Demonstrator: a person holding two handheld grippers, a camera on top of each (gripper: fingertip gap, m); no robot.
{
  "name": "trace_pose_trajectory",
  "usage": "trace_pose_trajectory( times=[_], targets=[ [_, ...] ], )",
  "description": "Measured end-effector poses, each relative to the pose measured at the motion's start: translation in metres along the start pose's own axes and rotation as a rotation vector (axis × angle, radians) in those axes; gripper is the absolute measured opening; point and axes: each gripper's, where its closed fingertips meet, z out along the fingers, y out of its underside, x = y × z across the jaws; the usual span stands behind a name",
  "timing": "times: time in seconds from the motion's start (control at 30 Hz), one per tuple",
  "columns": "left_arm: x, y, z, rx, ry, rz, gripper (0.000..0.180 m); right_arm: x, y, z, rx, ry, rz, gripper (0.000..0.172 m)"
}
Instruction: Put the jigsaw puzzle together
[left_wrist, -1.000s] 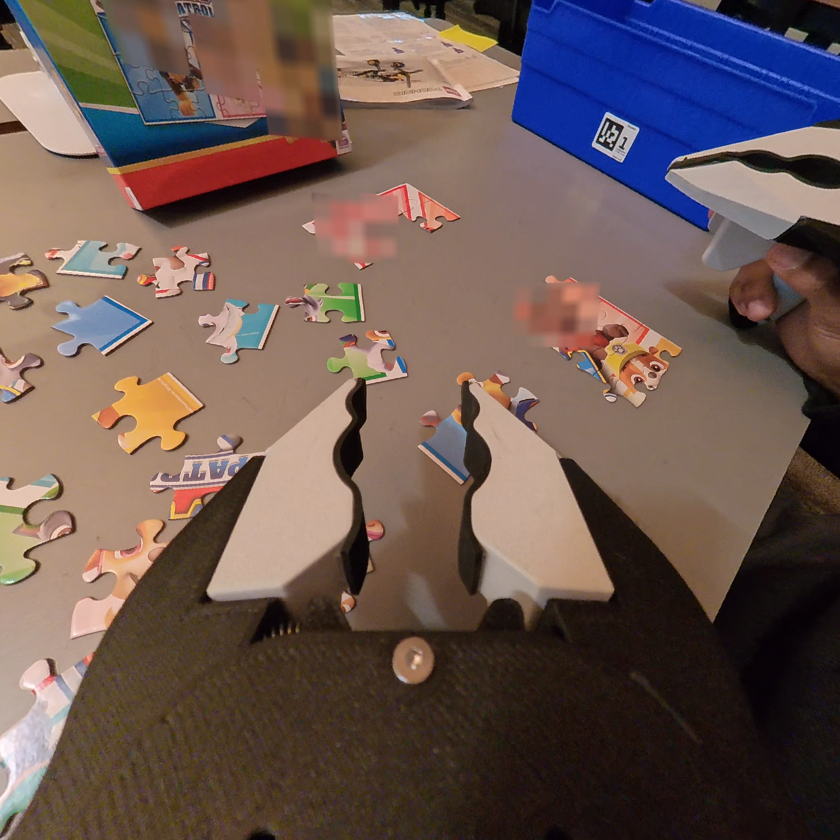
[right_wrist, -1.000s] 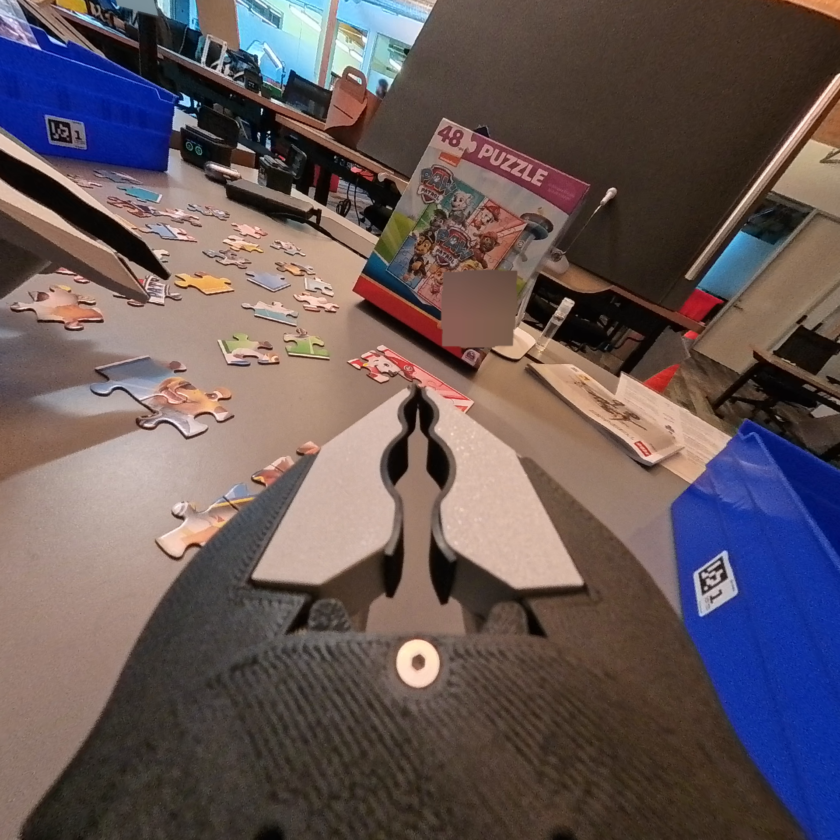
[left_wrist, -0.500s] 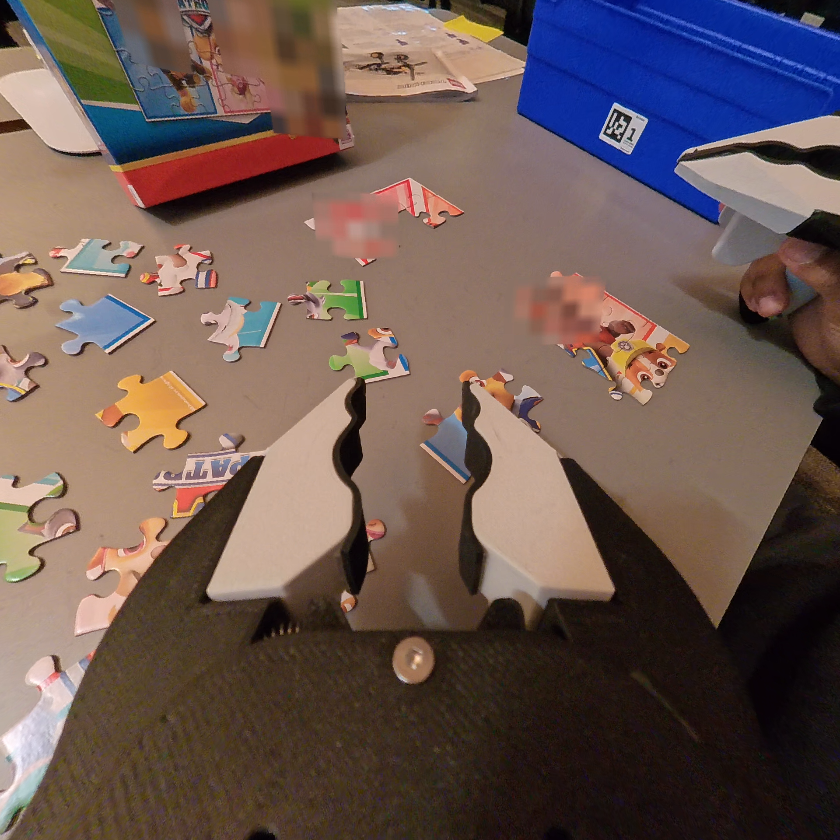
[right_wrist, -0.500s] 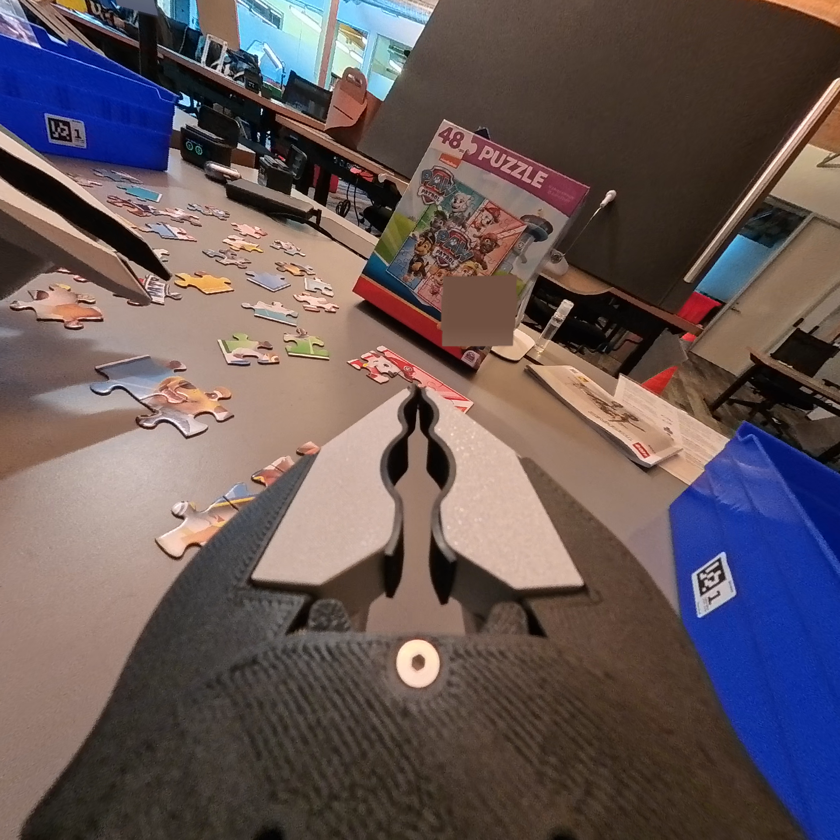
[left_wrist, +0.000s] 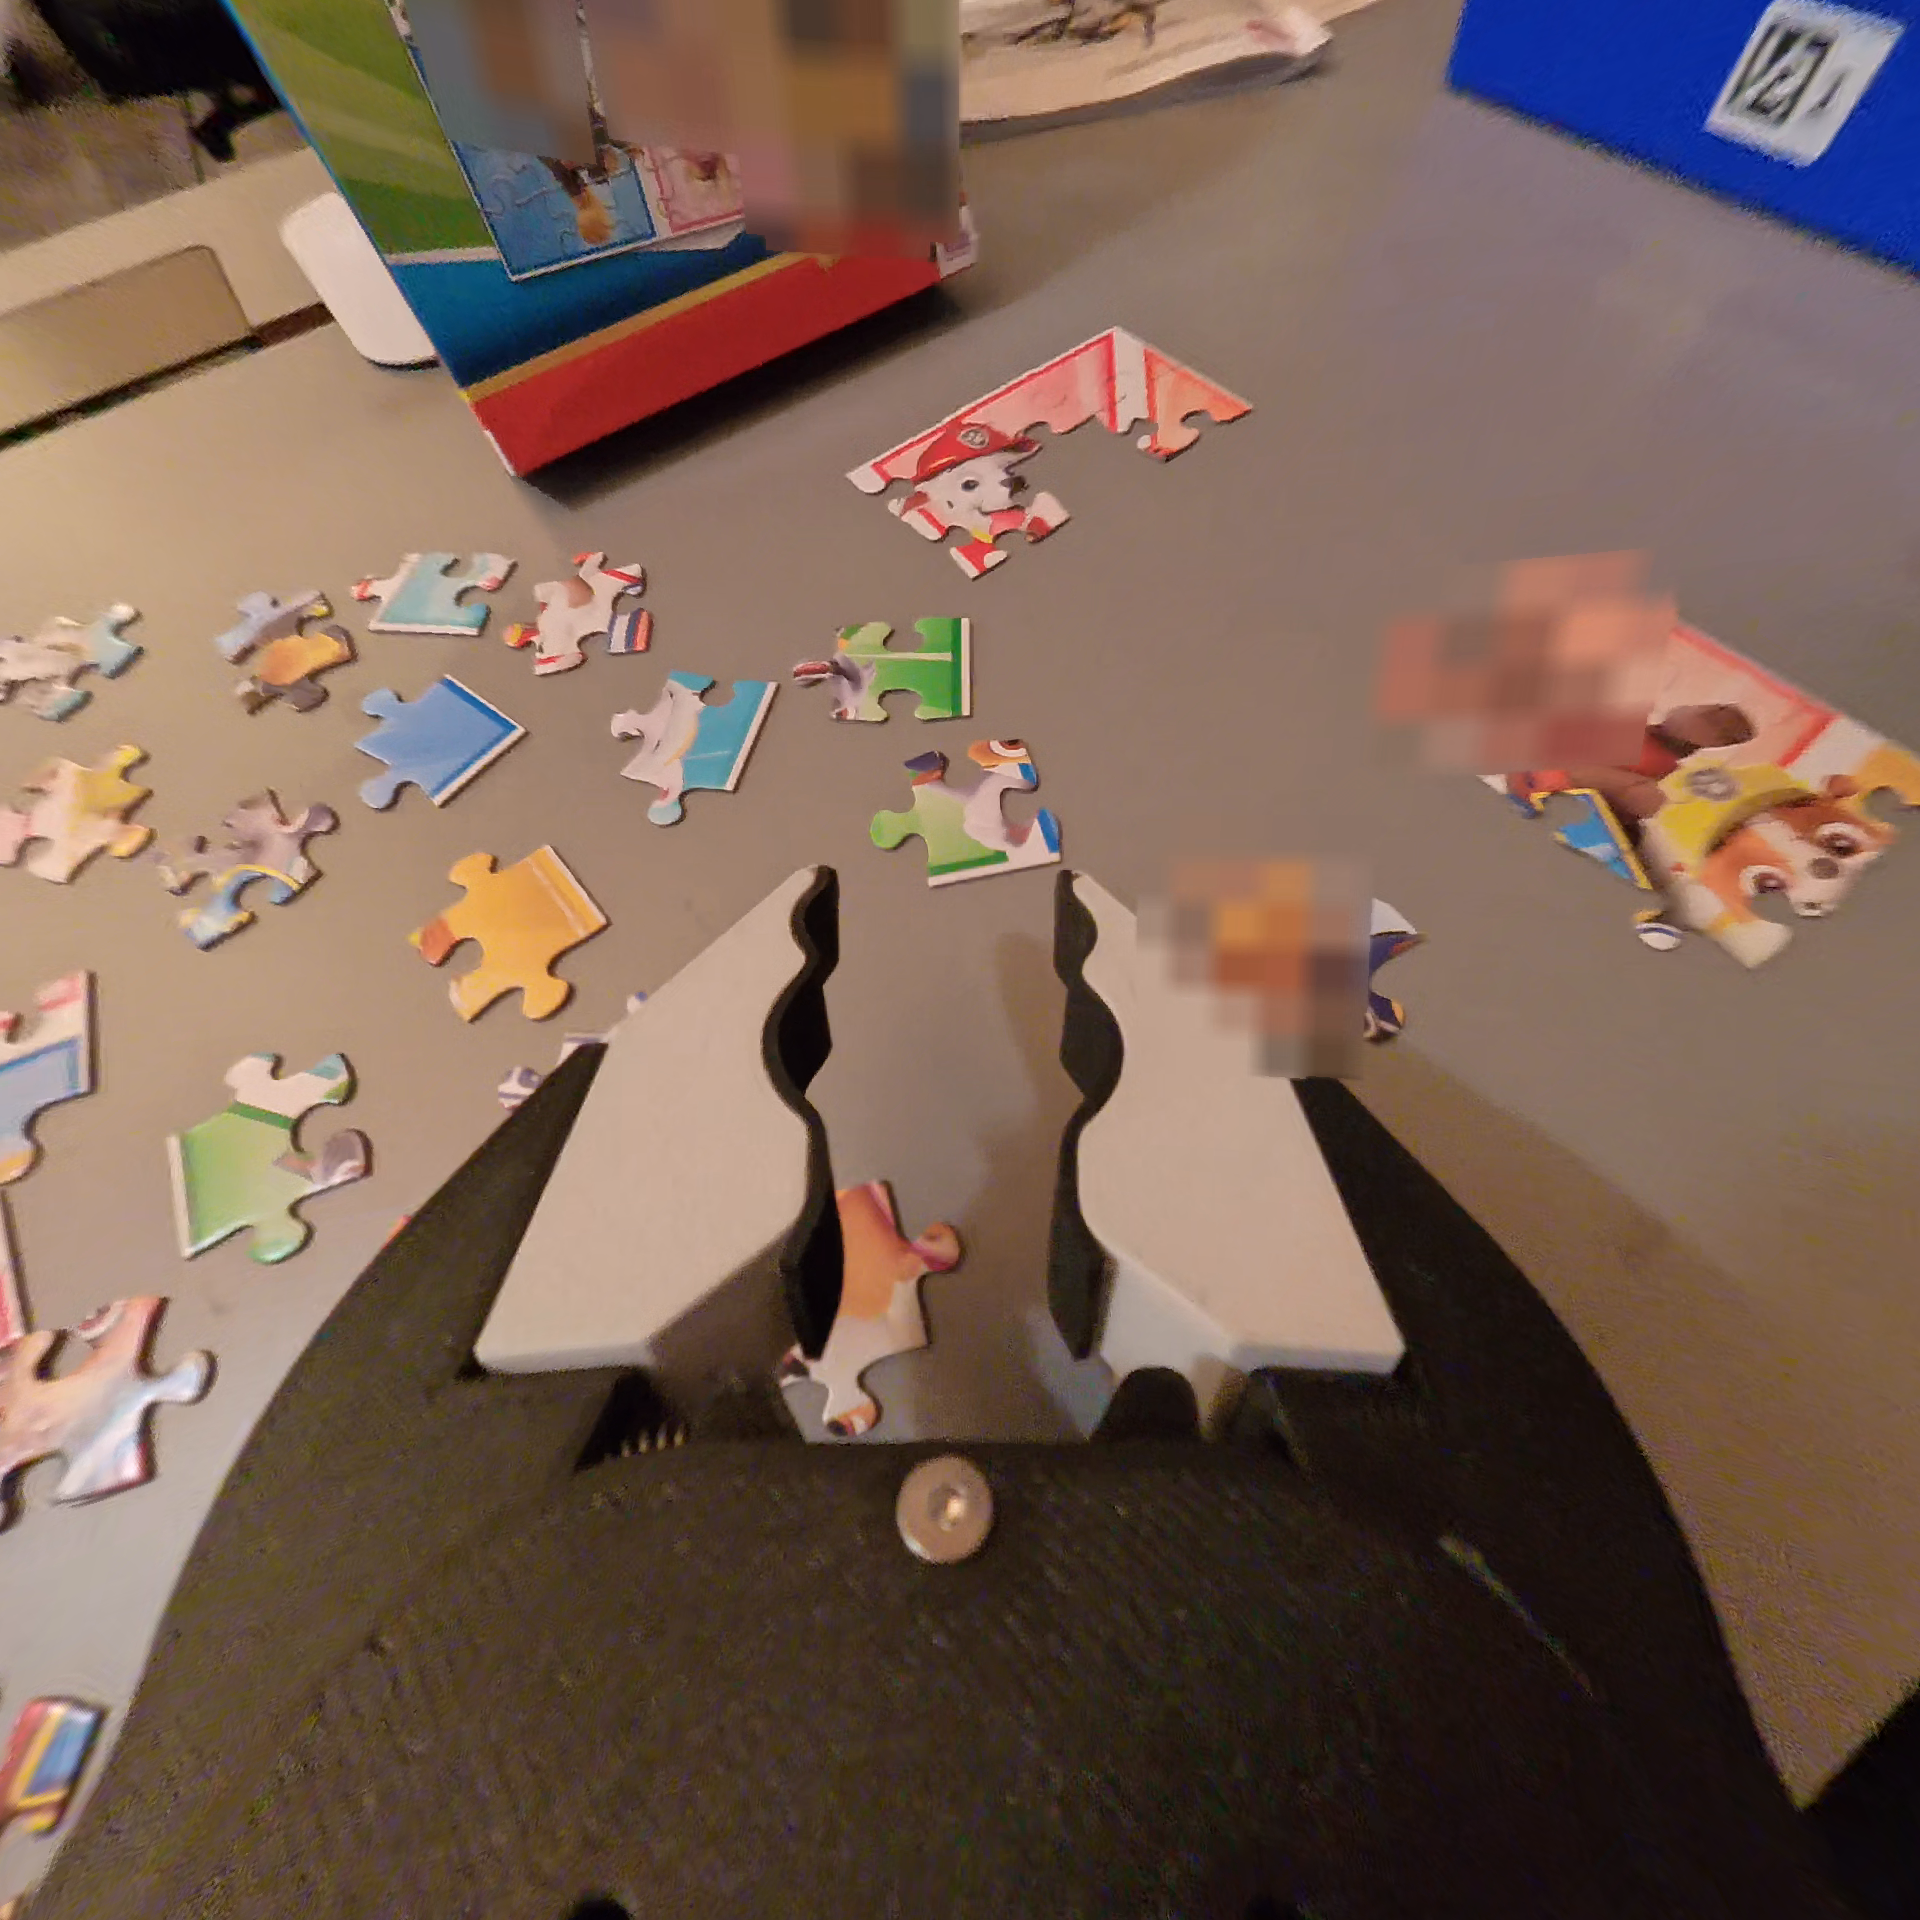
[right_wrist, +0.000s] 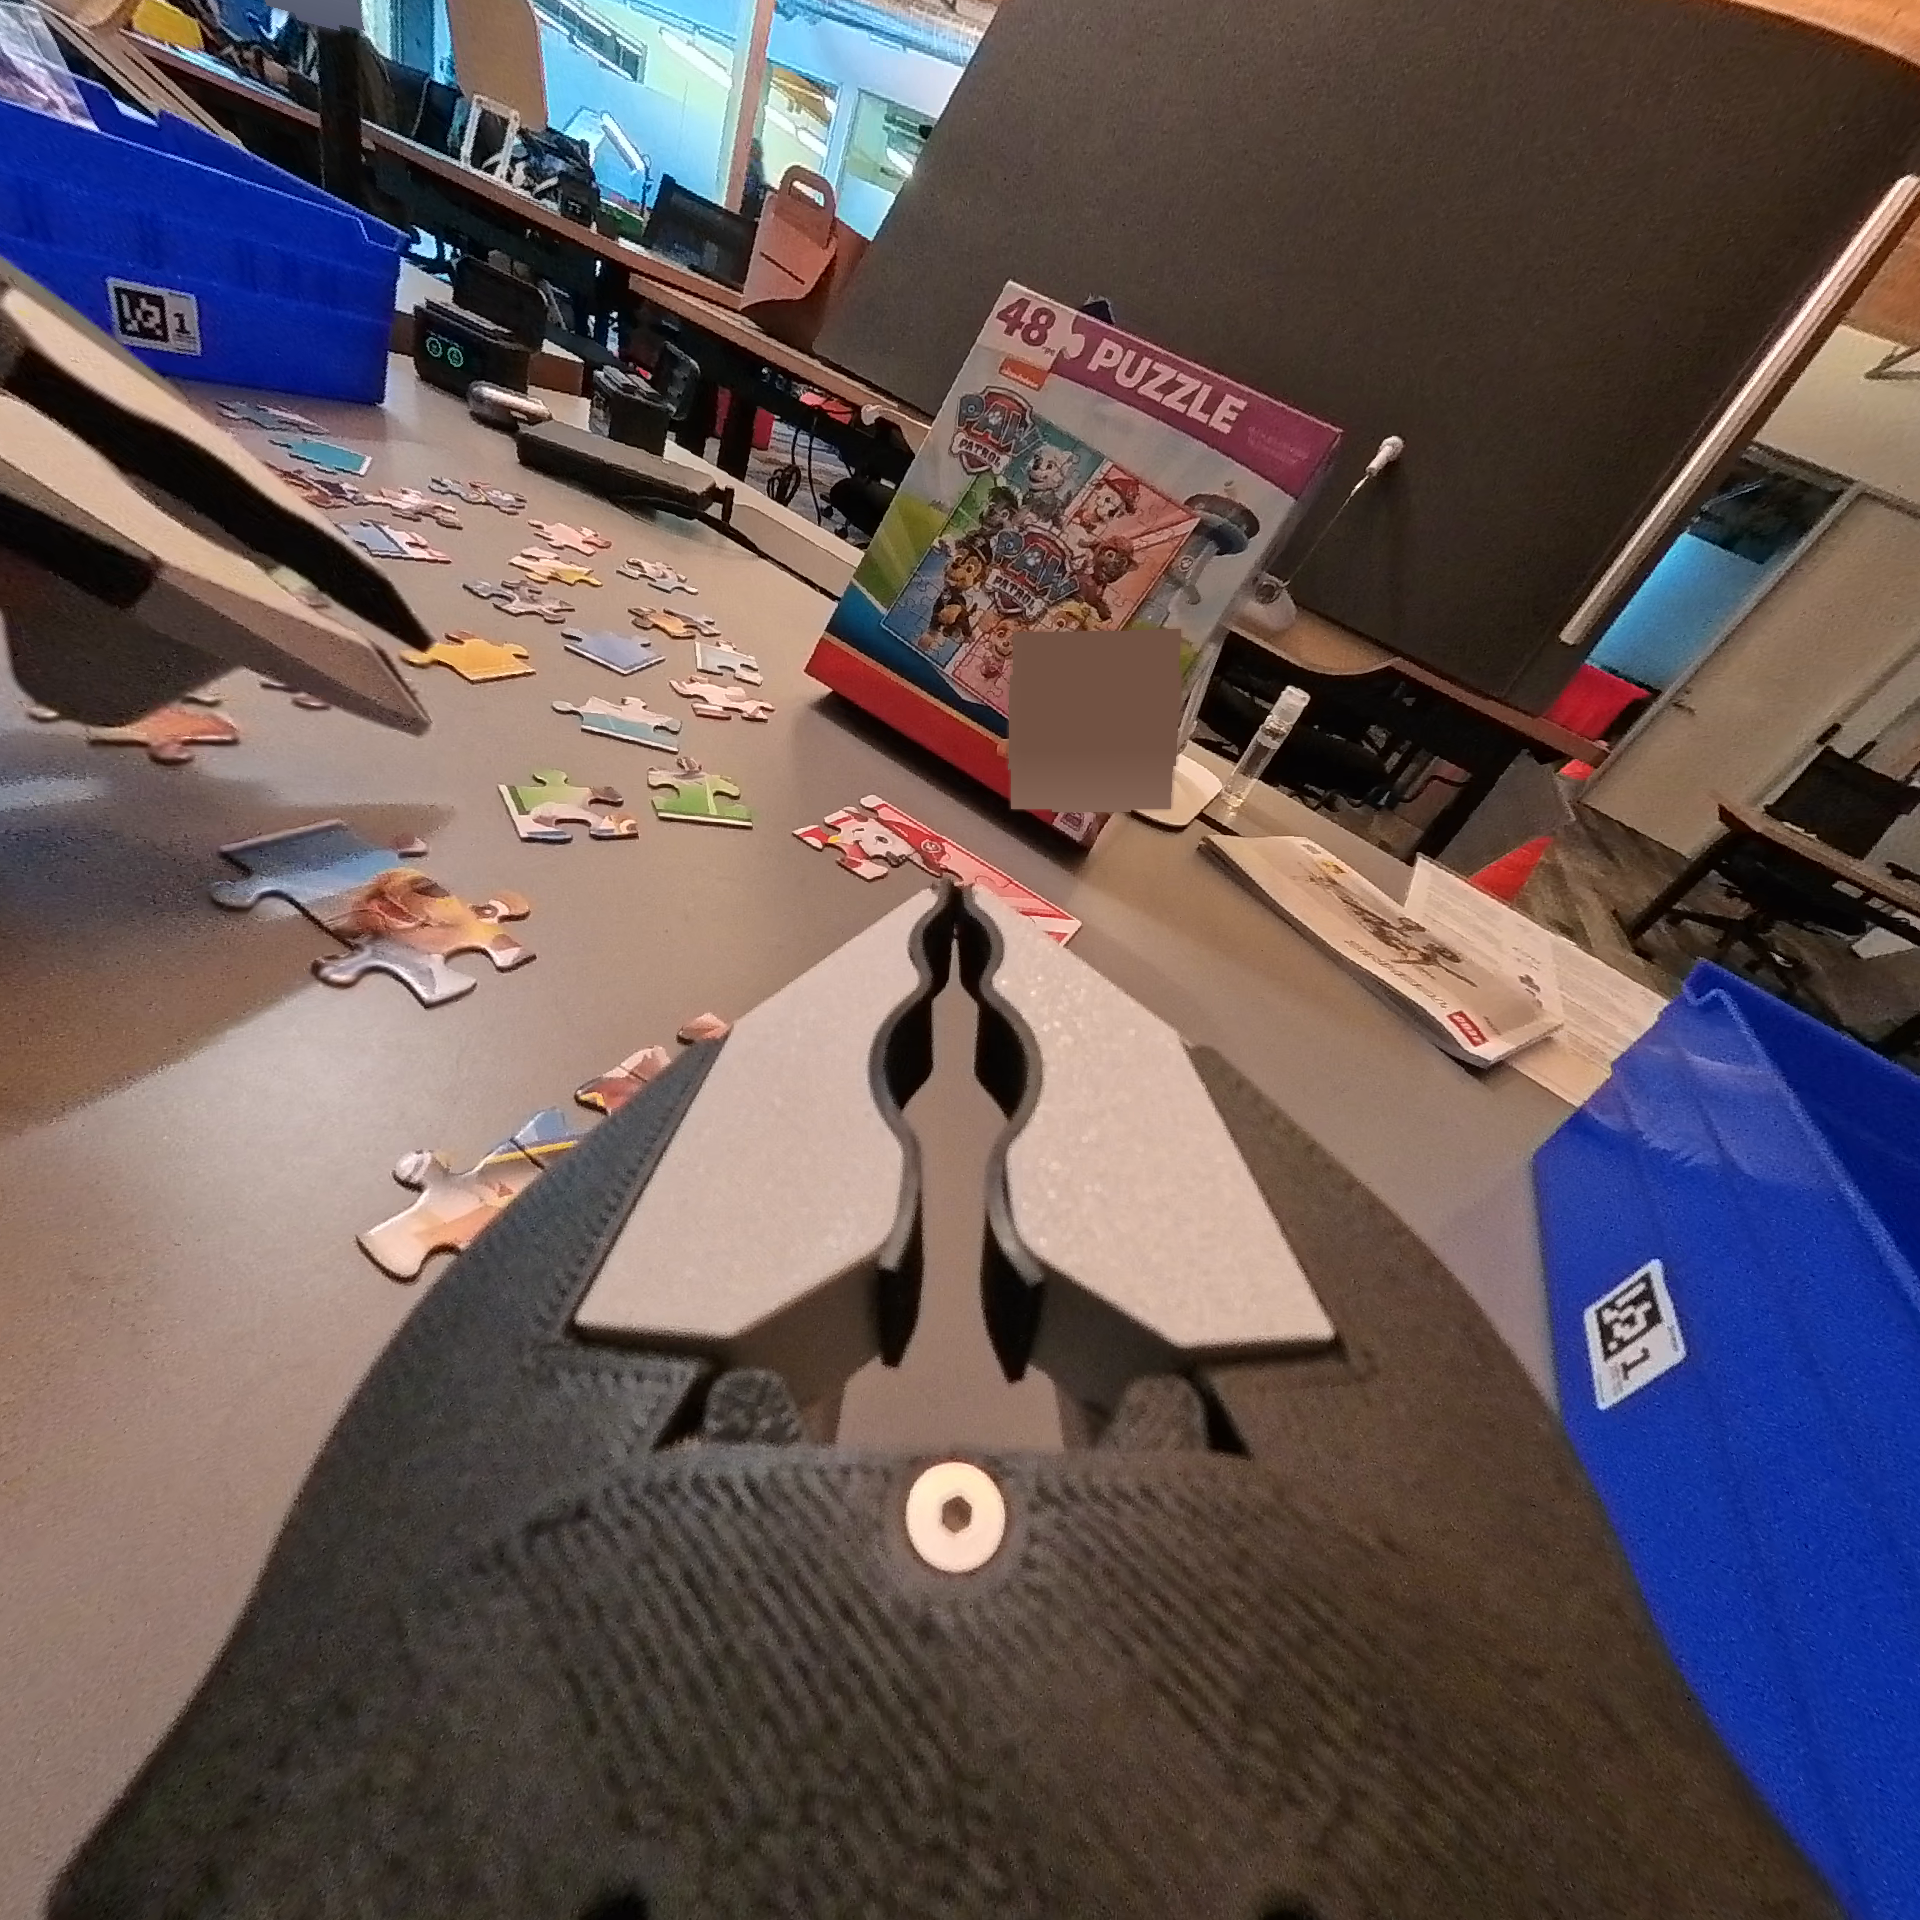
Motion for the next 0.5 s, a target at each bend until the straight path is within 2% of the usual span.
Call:
trace_pose_trajectory(
  times=[0.13,0.27,0.37,0.5],
  targets=[
    [0.012,-0.006,0.015,-0.06,0.016,-0.04,0.043,0.0,-0.002,-0.001,0.013,0.003,-0.001,0.0],
    [0.011,0.002,0.031,-0.184,0.035,-0.102,0.066,0.001,-0.004,-0.004,0.031,0.007,0.0,0.0],
    [0.01,0.004,0.036,-0.213,0.037,-0.113,0.064,0.001,-0.005,-0.005,0.043,0.007,0.002,0.0],
    [0.01,0.017,0.041,-0.273,0.029,-0.091,0.053,0.002,-0.006,-0.006,0.054,0.009,0.007,0.0]
  ],
)
